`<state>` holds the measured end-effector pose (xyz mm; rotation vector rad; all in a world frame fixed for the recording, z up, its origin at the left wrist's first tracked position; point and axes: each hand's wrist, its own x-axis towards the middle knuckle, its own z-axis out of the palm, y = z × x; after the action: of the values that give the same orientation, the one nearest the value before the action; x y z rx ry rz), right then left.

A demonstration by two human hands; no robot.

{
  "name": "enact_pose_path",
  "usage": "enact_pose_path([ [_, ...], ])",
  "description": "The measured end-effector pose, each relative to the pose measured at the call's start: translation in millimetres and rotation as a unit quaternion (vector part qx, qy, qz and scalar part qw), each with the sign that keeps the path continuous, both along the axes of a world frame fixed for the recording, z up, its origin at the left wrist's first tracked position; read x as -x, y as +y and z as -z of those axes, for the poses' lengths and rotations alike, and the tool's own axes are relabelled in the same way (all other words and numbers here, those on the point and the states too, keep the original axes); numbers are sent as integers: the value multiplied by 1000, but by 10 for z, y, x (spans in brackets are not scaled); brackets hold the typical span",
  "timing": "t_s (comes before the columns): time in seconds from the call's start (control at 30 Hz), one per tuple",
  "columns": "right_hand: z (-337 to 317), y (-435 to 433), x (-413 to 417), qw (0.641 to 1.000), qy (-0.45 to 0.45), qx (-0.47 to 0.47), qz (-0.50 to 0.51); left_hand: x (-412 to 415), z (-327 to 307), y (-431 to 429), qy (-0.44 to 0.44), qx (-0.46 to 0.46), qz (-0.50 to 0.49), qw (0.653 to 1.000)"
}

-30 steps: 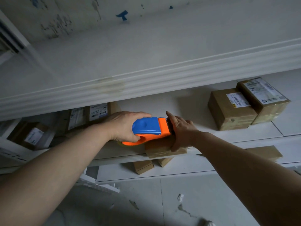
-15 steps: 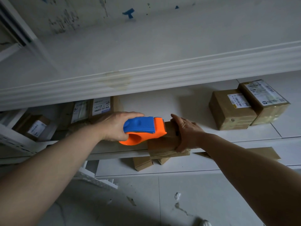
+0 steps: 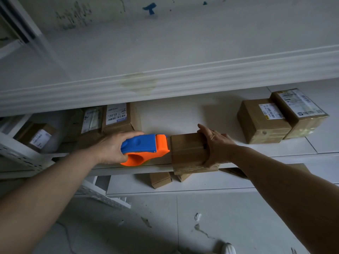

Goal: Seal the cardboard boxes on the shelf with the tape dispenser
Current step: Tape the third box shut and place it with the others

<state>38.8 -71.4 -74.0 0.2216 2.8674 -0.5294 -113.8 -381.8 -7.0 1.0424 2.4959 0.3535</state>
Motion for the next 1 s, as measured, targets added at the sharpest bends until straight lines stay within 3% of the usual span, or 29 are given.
enact_pose_path([
  [0.23, -21, -33, 17, 999, -2, -40, -24, -37, 295, 98, -14, 16, 10, 1000],
  [0.4, -47, -247, -22, 985, 39, -125, -111, -15, 326, 89, -6, 3, 7, 1000],
  [0.9, -74, -630, 155, 981, 26, -136, -137, -86, 417, 43, -48, -62, -7, 997],
  [1.0, -111, -780, 352, 986, -27, -118, -111, -116, 423, 6, -49, -53, -14, 997],
])
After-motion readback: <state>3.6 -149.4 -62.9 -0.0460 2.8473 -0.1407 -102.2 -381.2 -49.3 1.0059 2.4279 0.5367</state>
